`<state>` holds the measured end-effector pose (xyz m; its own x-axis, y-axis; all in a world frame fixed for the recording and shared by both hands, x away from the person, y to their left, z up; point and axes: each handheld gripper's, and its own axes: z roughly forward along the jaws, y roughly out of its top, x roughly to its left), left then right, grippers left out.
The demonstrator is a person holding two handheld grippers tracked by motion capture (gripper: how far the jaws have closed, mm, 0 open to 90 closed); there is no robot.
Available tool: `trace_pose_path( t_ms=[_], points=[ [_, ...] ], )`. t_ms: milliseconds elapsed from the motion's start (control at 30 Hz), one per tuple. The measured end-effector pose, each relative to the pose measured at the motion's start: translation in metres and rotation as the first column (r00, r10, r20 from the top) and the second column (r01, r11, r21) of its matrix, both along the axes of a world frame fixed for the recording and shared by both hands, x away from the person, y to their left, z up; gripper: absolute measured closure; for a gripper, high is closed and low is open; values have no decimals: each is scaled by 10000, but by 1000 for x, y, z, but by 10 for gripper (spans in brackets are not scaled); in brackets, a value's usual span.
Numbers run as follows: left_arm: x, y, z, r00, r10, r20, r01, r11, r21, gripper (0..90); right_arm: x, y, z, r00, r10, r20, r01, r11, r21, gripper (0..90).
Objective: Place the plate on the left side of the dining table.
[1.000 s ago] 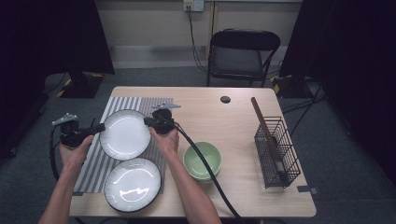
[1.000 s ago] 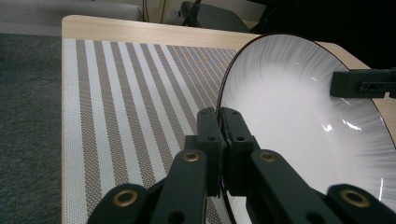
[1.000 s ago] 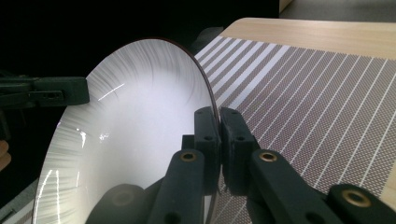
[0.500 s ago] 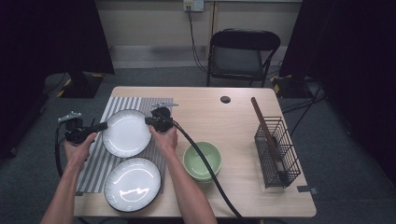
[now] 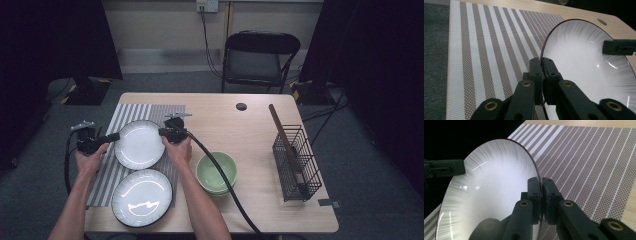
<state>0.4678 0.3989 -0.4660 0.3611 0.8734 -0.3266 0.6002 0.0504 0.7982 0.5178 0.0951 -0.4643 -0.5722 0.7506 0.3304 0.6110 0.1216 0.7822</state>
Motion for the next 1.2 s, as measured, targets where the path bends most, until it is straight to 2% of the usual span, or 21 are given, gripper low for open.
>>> trace_pose_path(
  t_ms=[33, 67, 167, 300, 400, 500, 600, 633, 700, 833, 867, 900, 967, 1200],
  points=[
    [1, 0, 0, 10000, -40, -4, 40, 9999, 137, 875, 0, 0, -1, 10000, -81, 6, 81, 10000, 2, 859],
    [1, 1, -1, 9999, -82, -82, 83, 9999, 57, 876, 0, 0, -2, 9999, -82, -77, 82, 10000, -5, 860],
    [2, 1, -5, 9998, -61, -170, 64, 9999, 154, 876, 0, 0, -4, 10000, -5, -12, 5, 10000, -98, 861],
    [4, 0, -8, 9995, 56, -311, -52, 9999, 99, 874, 1, 0, -6, 9999, -42, -123, 41, 10000, -52, 863],
    [6, 0, -9, 9993, 90, -352, -90, 10000, -8, 874, 2, 1, -7, 10000, -25, -28, 25, 9998, -181, 863],
    [8, 0, -11, 9988, 160, -465, -158, 9999, 58, 877, 3, 1, -8, 9999, -116, -29, 115, 9997, -234, 778],
    [11, -1, -15, 9980, 261, -569, -267, 9996, -88, 877, 4, 0, -10, 9999, -109, -80, 106, 9993, -361, 736],
    [11, -2, -16, 9973, 355, -636, -352, 9994, 55, 875, 3, 0, -10, 9995, -275, -130, 270, 9989, -382, 708],
    [11, -2, -17, 9954, 493, -821, -486, 9988, 98, 869, 4, -1, -10, 9998, -196, -88, 193, 9993, -310, 711],
    [10, 4, -16, 9960, 479, -751, -480, 9988, 9, 870, 4, 0, -9, 9998, -166, -89, 164, 9996, -220, 705],
    [10, 6, -16, 9965, 482, -689, -499, 9985, -220, 873, 4, 0, -9, 9997, -188, -165, 185, 9996, -204, 699],
    [10, 7, -15, 9969, 439, -650, -457, 9986, -279, 871, 4, -1, -9, 9997, -172, -198, 168, 9996, -232, 694],
    [9, 8, -13, 9979, 386, -528, -399, 9989, -249, 866, 4, -1, -10, 9996, -197, -212, 191, 9995, -254, 694],
    [5, 9, -8, 9977, 371, -567, -386, 9989, -253, 820, 1, 0, -3, 9999, -20, -127, 18, 9999, -140, 693]
  ],
)
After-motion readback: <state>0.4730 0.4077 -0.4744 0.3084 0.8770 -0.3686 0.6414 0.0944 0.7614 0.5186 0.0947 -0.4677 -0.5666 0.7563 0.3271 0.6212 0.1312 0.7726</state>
